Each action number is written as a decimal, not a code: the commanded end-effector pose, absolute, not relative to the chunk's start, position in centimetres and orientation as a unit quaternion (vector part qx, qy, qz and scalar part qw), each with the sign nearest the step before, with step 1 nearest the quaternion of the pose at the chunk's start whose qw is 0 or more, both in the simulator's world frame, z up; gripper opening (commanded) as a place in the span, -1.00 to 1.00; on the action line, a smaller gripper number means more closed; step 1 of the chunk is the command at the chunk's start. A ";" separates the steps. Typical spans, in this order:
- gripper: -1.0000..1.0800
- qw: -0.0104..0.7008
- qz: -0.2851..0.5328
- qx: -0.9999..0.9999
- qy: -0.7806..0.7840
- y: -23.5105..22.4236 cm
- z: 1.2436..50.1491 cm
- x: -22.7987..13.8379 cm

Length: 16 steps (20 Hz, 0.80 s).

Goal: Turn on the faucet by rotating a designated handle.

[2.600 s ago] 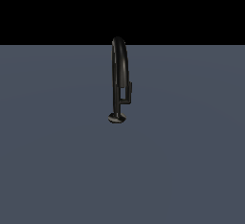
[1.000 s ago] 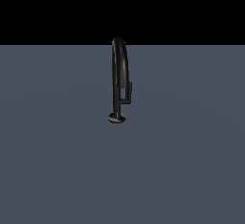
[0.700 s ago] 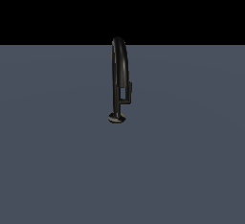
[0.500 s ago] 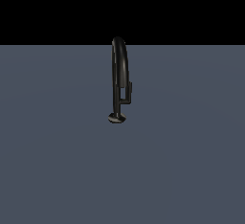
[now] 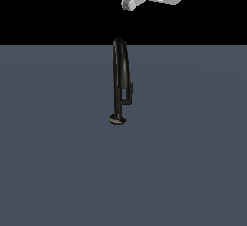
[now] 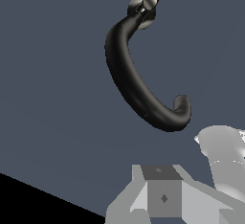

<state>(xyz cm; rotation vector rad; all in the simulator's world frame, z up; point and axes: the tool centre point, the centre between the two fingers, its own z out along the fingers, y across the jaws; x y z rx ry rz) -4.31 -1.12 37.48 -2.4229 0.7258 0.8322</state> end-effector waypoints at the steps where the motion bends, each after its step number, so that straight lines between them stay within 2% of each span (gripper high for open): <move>1: -1.00 0.253 0.322 -0.868 0.280 -1.3 36.3 -3.1; 16: -1.00 0.351 0.432 -0.741 0.375 -2.3 27.6 3.3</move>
